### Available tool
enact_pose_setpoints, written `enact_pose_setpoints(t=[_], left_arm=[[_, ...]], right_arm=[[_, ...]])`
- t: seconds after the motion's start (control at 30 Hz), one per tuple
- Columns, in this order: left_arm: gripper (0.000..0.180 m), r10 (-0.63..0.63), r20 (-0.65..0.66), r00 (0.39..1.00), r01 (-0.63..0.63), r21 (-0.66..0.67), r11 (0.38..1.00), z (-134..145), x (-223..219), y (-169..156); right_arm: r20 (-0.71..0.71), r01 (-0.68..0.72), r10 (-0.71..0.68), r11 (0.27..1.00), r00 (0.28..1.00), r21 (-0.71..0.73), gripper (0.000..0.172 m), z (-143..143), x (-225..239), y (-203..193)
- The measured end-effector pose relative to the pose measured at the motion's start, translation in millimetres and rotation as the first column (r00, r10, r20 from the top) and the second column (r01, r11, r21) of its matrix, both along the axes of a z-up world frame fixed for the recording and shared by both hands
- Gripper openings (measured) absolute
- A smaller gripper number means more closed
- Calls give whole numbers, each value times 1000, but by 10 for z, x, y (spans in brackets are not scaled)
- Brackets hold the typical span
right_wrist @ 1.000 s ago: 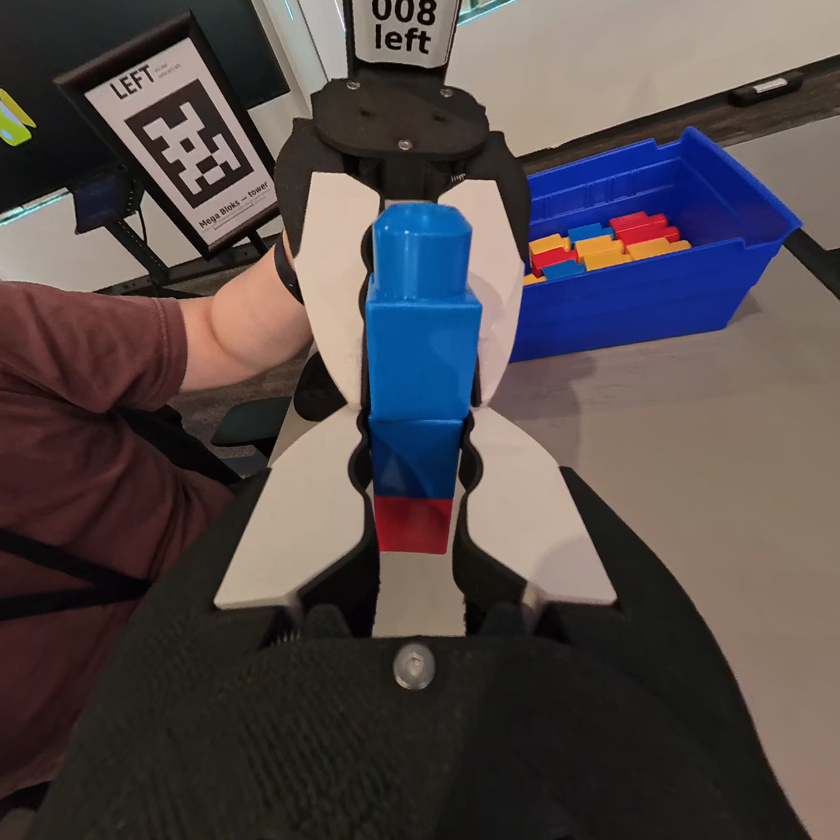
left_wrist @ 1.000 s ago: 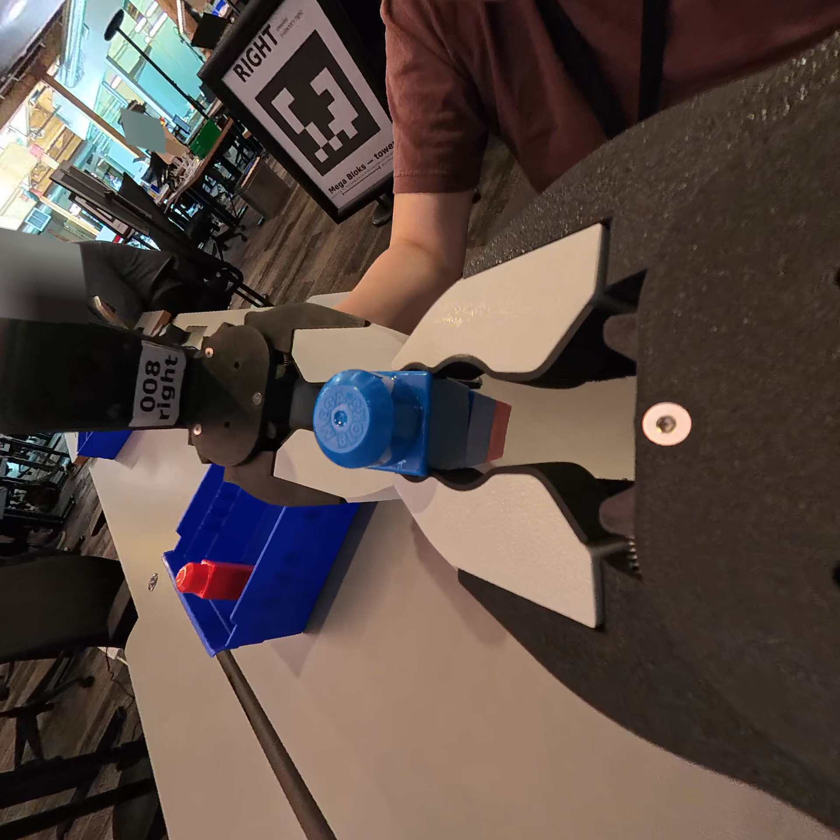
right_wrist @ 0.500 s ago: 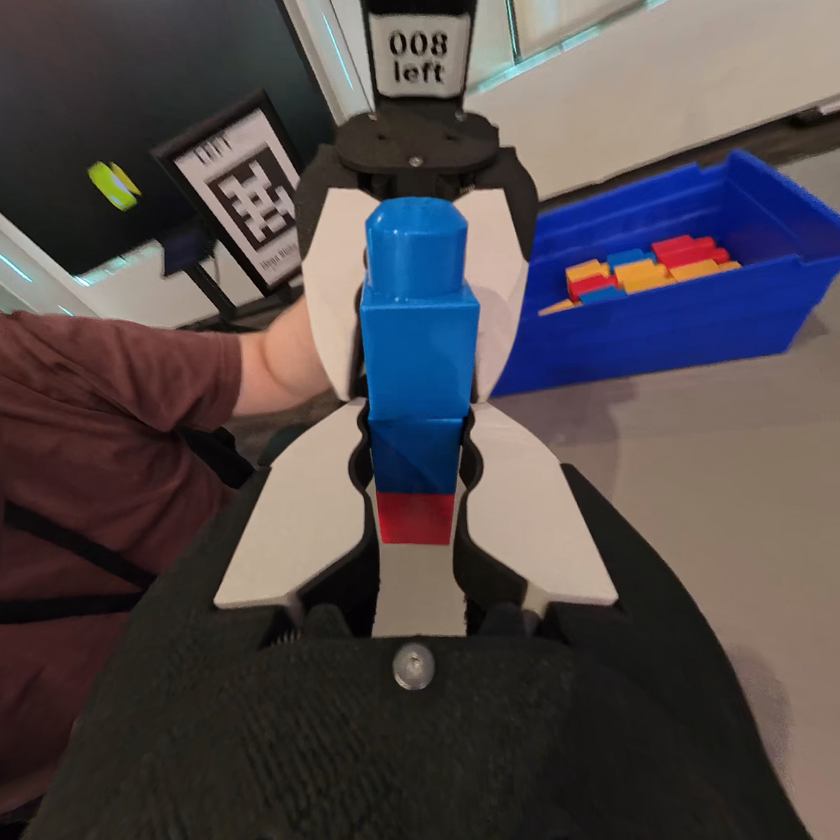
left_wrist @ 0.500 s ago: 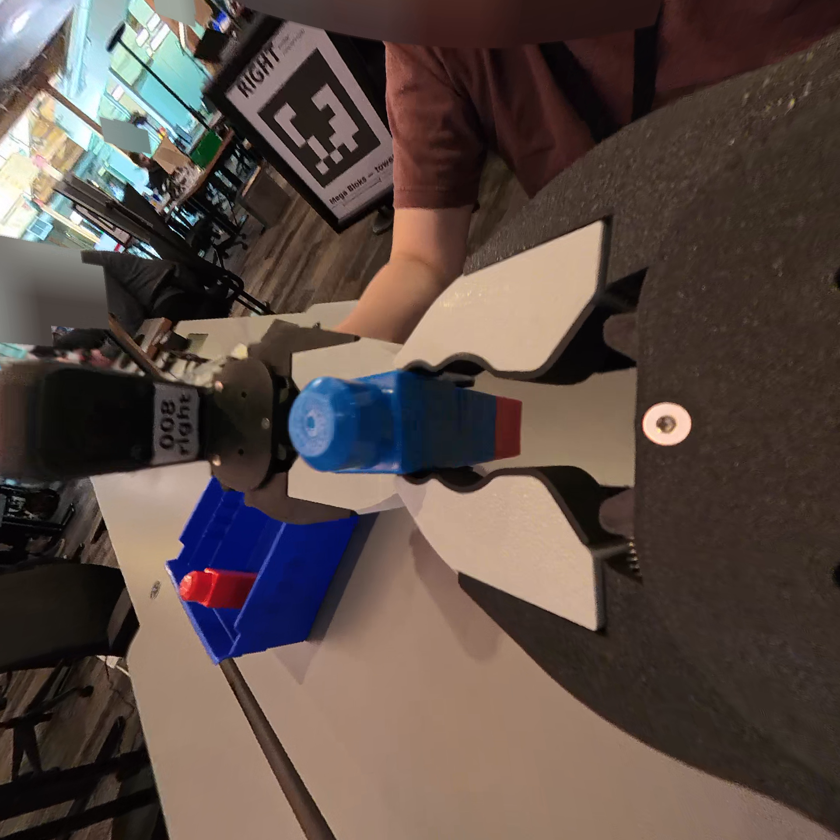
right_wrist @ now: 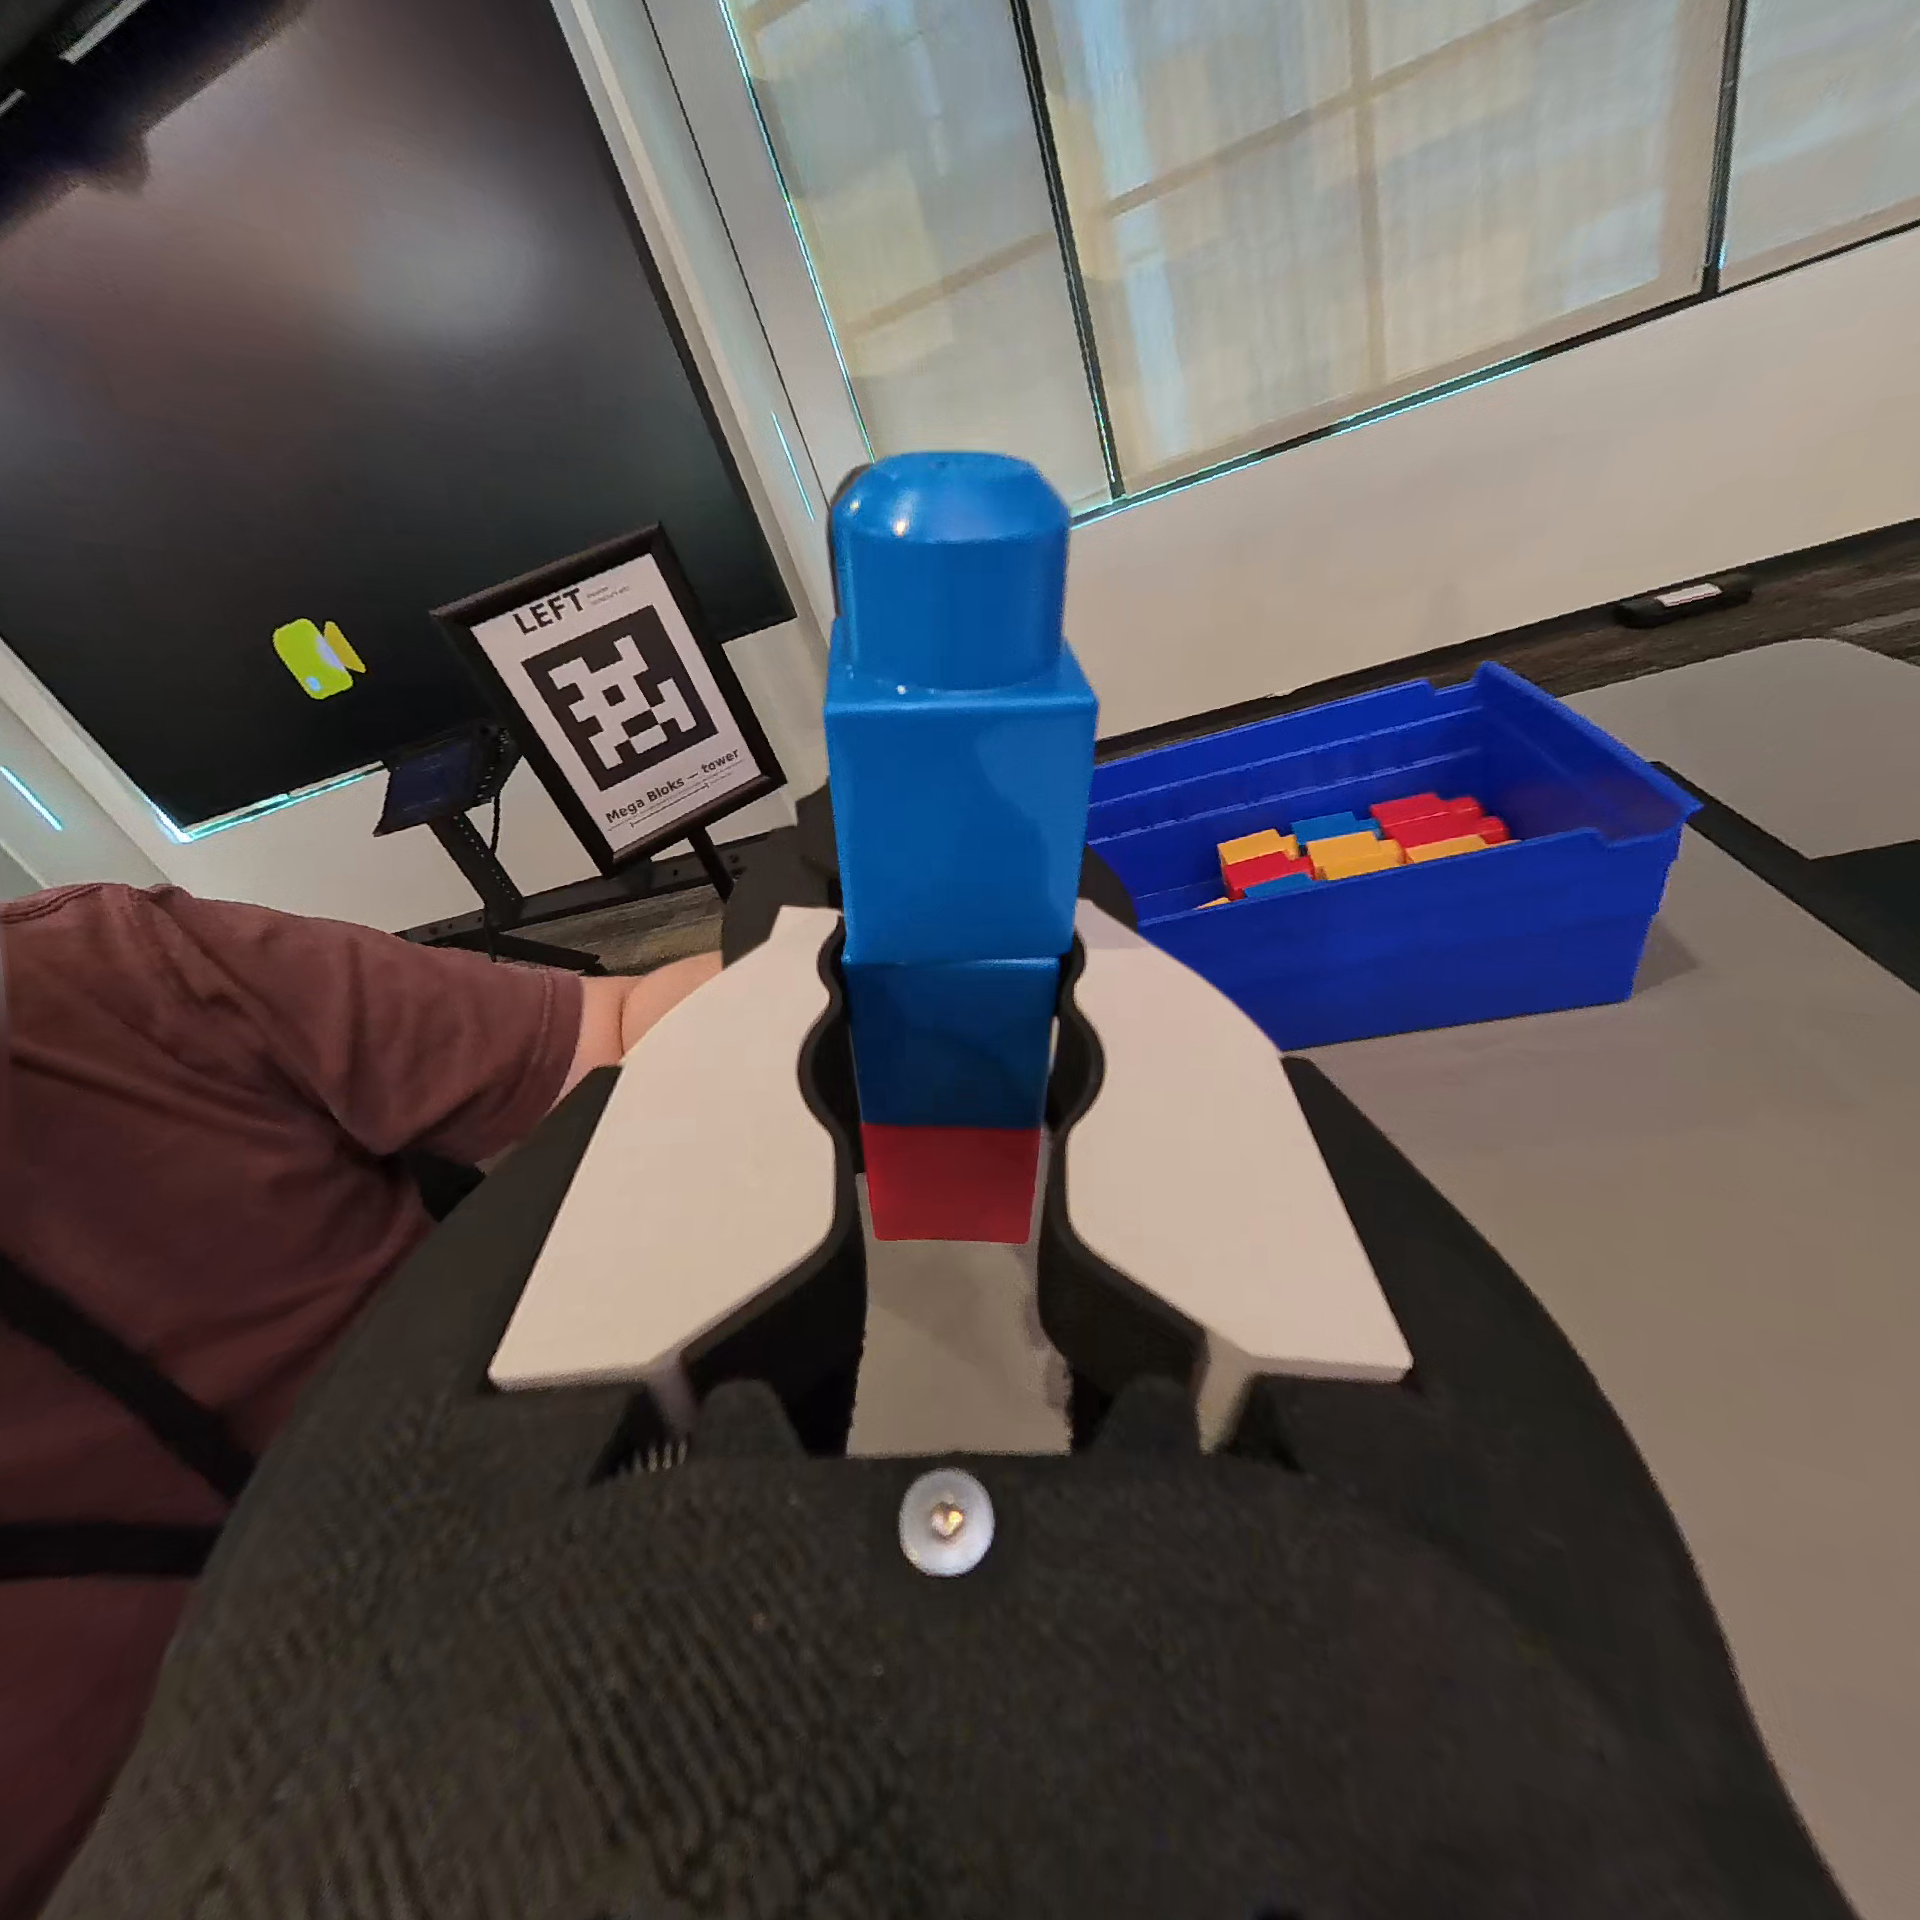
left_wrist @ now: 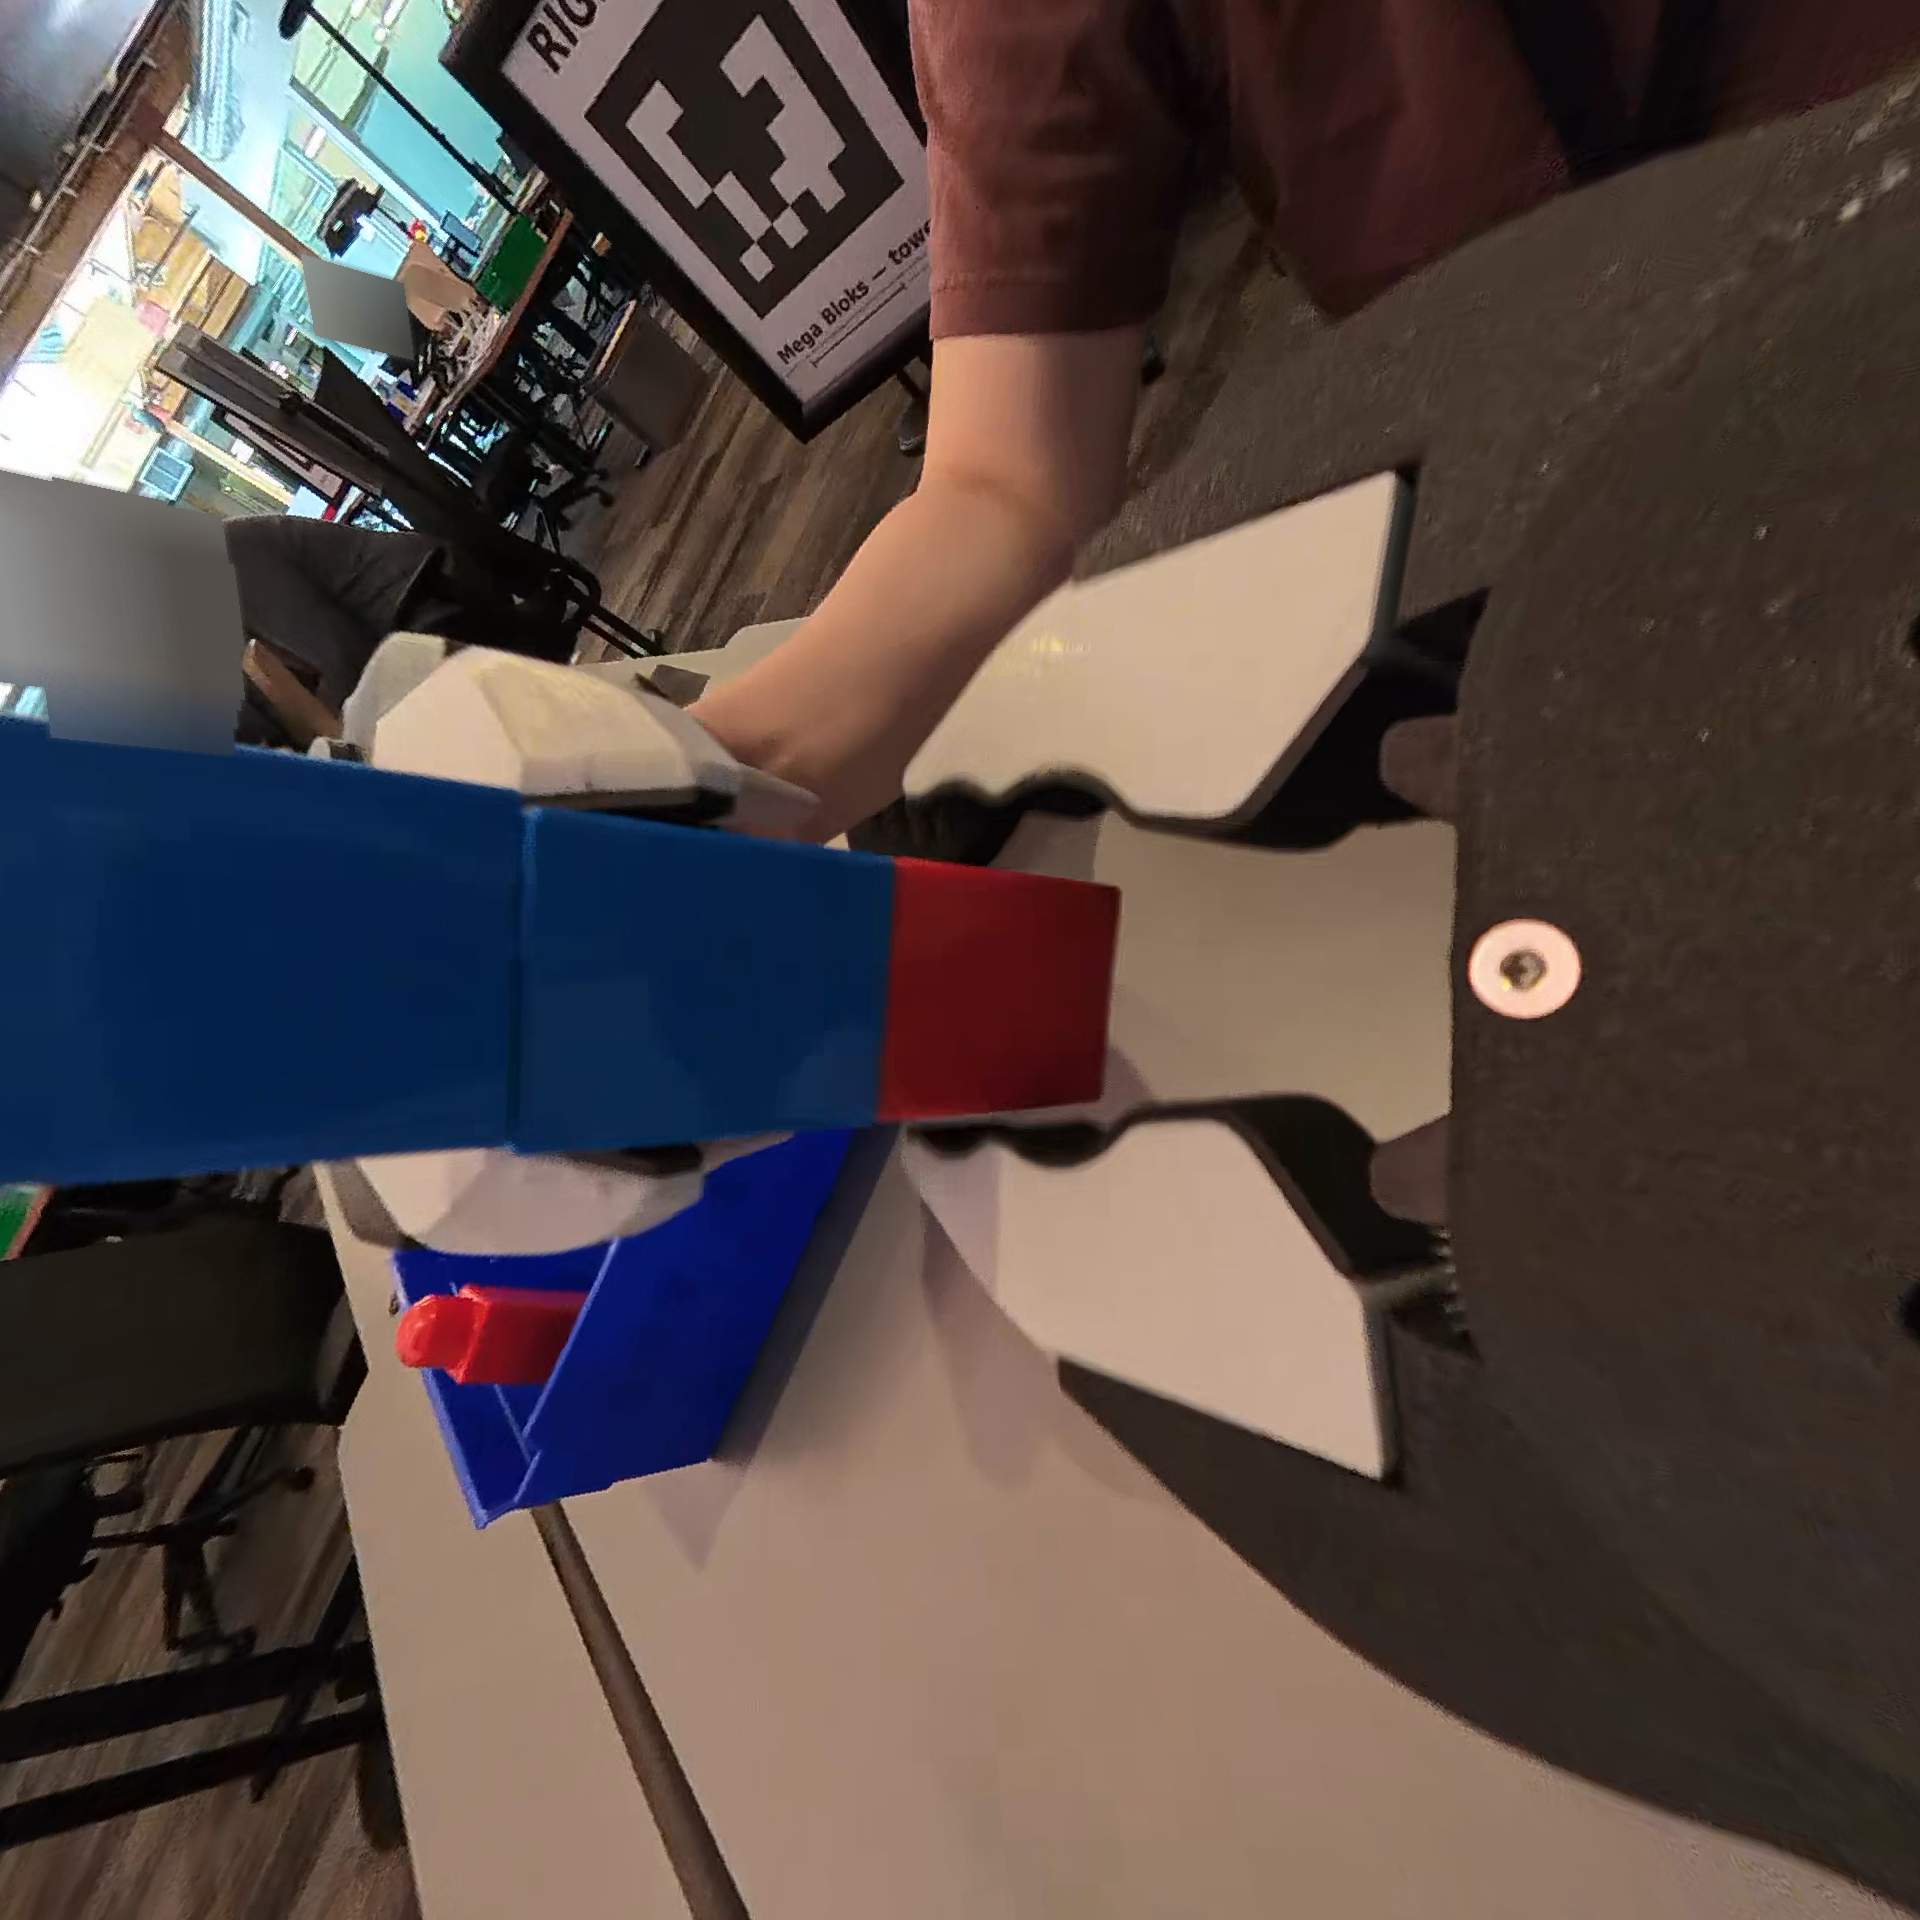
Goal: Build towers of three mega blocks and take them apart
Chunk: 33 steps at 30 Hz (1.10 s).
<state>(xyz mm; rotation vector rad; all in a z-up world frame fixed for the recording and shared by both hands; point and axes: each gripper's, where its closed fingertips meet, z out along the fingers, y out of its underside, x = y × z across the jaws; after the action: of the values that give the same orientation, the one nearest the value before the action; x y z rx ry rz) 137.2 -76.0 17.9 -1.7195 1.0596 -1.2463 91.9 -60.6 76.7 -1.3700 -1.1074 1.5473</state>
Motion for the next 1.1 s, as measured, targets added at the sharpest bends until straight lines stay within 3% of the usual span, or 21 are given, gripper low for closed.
enact_pose_setpoints(t=[0.03,0.13,0.2,0.33,0.37,1.1], left_arm=[[41,13,0,1000,-13,12,1000,-6,12,22],[41,12,6,1000,-12,-4,1000,-10,28,9],[41,0,-8,1000,0,-12,1000,-36,32,-25],[41,-40,-25,999,39,-23,999,-63,55,-111],[41,-32,-28,999,31,-24,999,-67,50,-99],[41,-8,-110,994,0,-72,997,-194,-62,5]], right_arm=[[-10,-14,14,1000,1000,-6,37,10,-7,-19],[-16,-12,12,1000,1000,12,41,24,17,-18],[-66,16,-15,1000,998,11,61,131,50,6],[-112,49,-51,999,992,-25,50,226,86,55],[-130,12,-16,999,991,-32,37,247,90,10],[-59,89,-95,992,994,-93,37,94,10,155]])
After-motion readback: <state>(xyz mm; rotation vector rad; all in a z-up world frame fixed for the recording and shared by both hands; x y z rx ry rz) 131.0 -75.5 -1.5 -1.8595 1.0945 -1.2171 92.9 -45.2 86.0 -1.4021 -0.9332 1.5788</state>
